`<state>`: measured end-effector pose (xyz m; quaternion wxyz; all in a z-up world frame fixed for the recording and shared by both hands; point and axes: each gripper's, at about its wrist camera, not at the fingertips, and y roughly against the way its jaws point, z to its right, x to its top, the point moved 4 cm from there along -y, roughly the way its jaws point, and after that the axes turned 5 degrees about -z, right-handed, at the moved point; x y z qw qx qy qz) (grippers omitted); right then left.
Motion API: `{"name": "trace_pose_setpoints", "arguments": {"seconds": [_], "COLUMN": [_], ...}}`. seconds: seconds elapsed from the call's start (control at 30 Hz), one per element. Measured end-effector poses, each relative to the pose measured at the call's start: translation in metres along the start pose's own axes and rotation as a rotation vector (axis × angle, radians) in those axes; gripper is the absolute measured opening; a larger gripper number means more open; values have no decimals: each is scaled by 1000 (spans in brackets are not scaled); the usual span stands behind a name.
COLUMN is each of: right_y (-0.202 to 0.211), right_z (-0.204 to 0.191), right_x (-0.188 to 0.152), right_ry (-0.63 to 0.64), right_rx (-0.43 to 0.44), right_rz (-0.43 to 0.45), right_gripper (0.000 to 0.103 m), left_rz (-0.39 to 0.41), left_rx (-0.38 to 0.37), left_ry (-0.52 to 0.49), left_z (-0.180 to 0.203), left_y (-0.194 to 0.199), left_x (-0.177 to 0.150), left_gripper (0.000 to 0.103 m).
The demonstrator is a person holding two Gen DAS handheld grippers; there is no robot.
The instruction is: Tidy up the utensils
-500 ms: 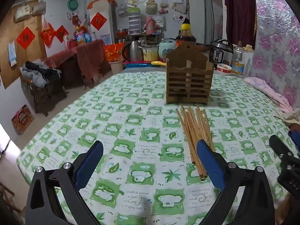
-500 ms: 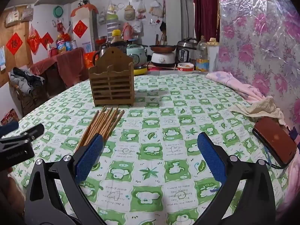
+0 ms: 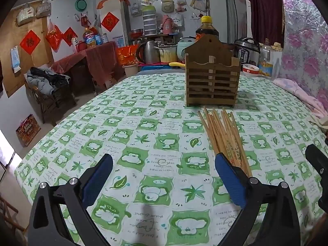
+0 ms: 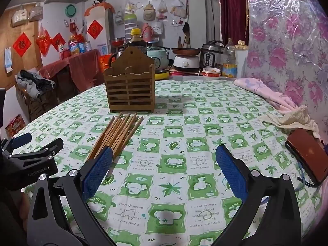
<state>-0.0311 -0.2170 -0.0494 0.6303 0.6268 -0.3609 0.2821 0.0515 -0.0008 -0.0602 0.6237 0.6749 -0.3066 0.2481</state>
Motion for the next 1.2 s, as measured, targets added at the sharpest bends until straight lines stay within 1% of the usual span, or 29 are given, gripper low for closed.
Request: {"name": "trace_pose_setpoints", "arguments": {"seconds": [0.23, 1.2], "right_y": [-4, -5], "right_z": [2, -1], "right_x": [-1, -2], "right_ry": [-9, -1], "right_rx": [5, 3], "right_rz": [-7, -4], "right_gripper": [97, 97], "left_rz": [21, 8], "left_rx": [24, 15], "left_ry": [-28, -15], "left_z": [7, 6], "left_y": [0, -3], "left_x": [-2, -2], "left_gripper": [97, 97]}}
